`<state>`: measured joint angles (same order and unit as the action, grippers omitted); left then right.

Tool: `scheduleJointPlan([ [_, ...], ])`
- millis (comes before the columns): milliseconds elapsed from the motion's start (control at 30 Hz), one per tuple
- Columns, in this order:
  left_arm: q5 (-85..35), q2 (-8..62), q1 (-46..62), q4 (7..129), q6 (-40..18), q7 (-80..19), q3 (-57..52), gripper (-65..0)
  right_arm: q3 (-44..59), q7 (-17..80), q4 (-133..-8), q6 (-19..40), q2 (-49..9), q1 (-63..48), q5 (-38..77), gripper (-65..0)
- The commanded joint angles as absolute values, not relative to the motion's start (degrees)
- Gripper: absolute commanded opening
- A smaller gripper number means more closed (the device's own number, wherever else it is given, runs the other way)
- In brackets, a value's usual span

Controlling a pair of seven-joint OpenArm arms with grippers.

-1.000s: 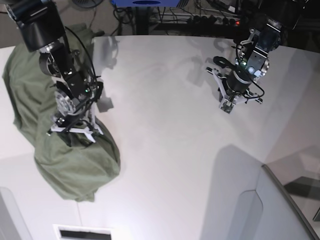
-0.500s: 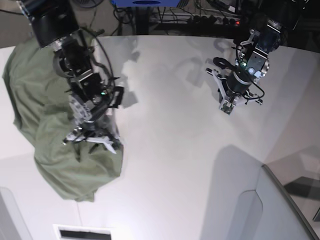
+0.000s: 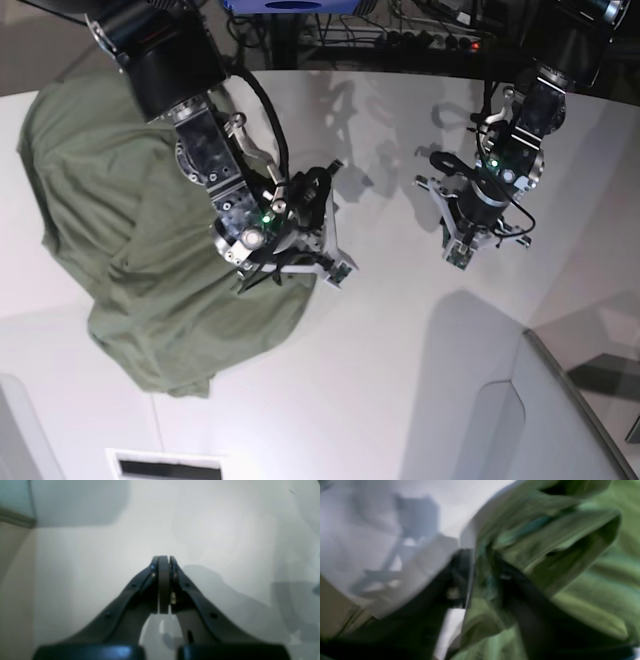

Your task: Layout the t-shirt on the table in an organized manner, then fold the t-shirt properly

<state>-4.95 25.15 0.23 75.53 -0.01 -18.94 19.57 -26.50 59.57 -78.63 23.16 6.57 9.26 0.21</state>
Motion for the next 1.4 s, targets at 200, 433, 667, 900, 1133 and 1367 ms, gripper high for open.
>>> scheduleJointPlan([
  [200, -5.0, 24.4, -4.3, 76.5, 0.3, -18.0, 19.3, -65.0, -24.6, 62.8, -94.4, 23.1, 0.1, 8.3, 1.8, -37.4],
  [433, -5.0, 15.8, -6.9, 81.4, -1.9, -18.2, 19.3, -65.0, 2.5, 63.0, -102.6, 23.3, -2.2, 0.0, 1.8, -65.0],
  [667, -5.0, 2.9, -10.4, 83.0, -7.4, -25.5, 20.0, -65.0, 9.1, 58.8, -95.7, 23.3, -4.4, -7.3, 1.8, -65.0],
  [900, -5.0, 0.4, -13.1, 71.6, -7.4, -25.5, 20.1, -65.0, 9.5, 54.2, -85.7, 23.2, -4.6, -7.7, 1.8, -65.0],
  [1133, -4.4, 0.6, -13.4, 63.8, -7.4, -25.4, 20.1, -65.0, 9.5, 52.9, -79.4, 23.2, -4.8, -5.8, 1.7, -65.0],
  [1367, -4.4, 4.2, -15.9, 56.9, -7.4, -25.3, 27.6, -65.0, 9.6, 52.8, -77.6, 23.0, -7.3, -4.9, 1.7, -65.0],
])
